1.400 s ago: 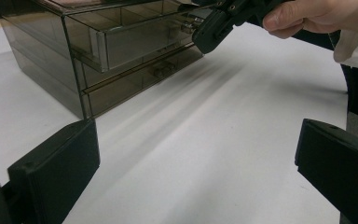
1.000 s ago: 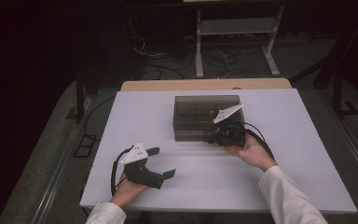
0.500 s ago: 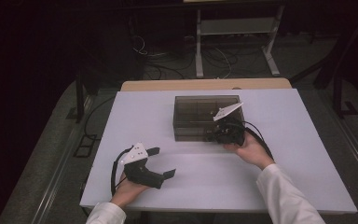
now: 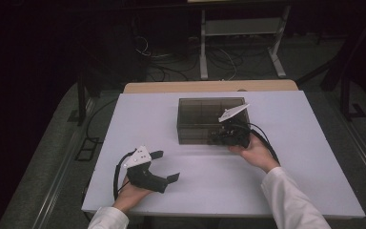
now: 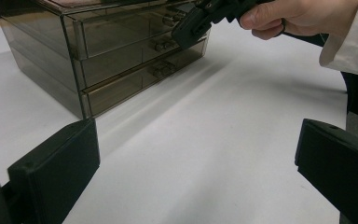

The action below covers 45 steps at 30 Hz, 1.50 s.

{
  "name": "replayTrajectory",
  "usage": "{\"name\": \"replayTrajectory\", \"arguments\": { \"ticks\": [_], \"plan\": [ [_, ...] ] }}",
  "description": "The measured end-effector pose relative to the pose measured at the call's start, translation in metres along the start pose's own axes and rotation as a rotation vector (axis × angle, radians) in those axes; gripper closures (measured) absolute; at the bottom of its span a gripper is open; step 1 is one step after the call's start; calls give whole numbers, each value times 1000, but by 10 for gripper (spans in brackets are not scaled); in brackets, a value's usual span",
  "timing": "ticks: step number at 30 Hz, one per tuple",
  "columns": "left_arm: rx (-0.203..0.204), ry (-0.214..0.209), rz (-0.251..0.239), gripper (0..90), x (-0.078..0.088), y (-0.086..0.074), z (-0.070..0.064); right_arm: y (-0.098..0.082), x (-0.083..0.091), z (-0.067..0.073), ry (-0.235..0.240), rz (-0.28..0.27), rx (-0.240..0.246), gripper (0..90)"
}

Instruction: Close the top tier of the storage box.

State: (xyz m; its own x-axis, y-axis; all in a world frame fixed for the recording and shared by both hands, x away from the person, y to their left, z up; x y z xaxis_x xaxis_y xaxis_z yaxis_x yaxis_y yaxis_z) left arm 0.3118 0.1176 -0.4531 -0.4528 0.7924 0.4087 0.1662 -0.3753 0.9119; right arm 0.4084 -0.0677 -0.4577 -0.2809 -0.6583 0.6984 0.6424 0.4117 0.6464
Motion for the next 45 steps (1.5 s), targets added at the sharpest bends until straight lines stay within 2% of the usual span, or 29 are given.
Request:
{"name": "replayTrajectory", "arguments": {
  "ticks": [18, 23, 31, 36, 45],
  "plan": [
    [-5, -4, 3, 0, 0, 0, -1, 3, 0, -7, -20, -16, -22, 889],
    [-4, -4, 3, 0, 0, 0, -1, 1, 1, -3, 4, -14, -20, 885],
    [-5, -5, 4, 0, 0, 0, -1, -4, 4, 2, 23, -9, -4, 840],
    [-5, -4, 4, 0, 0, 0, -1, -8, 9, 4, 36, -14, -12, 815],
    [-6, -4, 5, 0, -1, 0, -1, -18, 24, 11, 59, -28, -9, 698]
  ]
}}
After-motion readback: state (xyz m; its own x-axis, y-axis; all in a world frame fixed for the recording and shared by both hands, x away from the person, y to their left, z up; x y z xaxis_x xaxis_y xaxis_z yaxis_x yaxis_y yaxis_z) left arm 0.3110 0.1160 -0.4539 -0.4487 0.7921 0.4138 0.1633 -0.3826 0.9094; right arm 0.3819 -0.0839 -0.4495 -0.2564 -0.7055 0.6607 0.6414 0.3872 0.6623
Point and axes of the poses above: each handheld gripper's, and its own axes: x roughly backward along the jaws, y roughly out of its top, z roughly to its left, the point moved 9 cm from there along -x, roughly forward along the jaws, and after that the axes turned 12 degrees about -x, right-handed, at the moved point
